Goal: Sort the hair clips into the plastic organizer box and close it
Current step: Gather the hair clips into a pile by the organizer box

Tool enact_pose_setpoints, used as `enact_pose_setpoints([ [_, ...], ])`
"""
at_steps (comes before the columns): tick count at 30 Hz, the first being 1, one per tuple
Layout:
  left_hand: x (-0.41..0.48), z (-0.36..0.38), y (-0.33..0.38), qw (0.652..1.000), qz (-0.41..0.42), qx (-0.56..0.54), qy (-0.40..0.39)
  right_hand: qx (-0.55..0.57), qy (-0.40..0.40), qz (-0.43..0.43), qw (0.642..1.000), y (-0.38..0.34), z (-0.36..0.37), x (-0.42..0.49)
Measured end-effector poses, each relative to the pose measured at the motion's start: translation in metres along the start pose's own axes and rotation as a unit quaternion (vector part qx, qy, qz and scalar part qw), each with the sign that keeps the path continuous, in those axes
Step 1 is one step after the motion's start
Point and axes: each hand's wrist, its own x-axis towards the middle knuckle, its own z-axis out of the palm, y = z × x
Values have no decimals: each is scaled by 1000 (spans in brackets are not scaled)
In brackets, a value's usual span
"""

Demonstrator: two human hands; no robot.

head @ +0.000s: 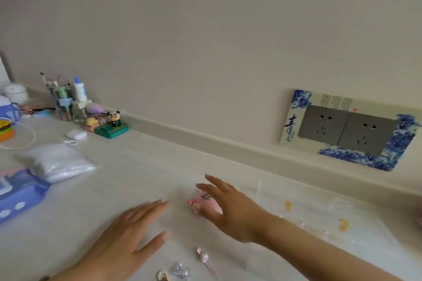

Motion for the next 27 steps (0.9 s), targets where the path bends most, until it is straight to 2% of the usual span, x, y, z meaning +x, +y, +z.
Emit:
enact_pose_setpoints([
  [2,-2,-8,7,997,-32,-29,-57,-20,-30,19,999,-2,9,14],
  [3,-2,-11,6,998,-23,-3,-63,-29,-56,43,997,-4,13,22],
  [4,-2,-18,4,999,-23,11,-42,-23,-72,70,995,-7,16,31],
  [7,-17,-23,-6,996,-90,-13,-8,-11,-32,138,990,-12,38,35],
  [10,-38,-20,-22,983,-143,-116,18,-46,-7,118,992,-26,42,24],
  [15,-57,-7,-4,975,-77,-208,-21,-4,8,95,995,-59,53,-33],
  [18,-58,-8,24,959,-42,-262,-100,-72,-6,55,996,-65,64,-80],
  [20,-58,-5,45,943,-26,-296,-149,-45,19,64,997,-64,69,-110],
  [27,-71,14,115,935,49,-309,-165,-50,115,86,988,-51,83,-192],
])
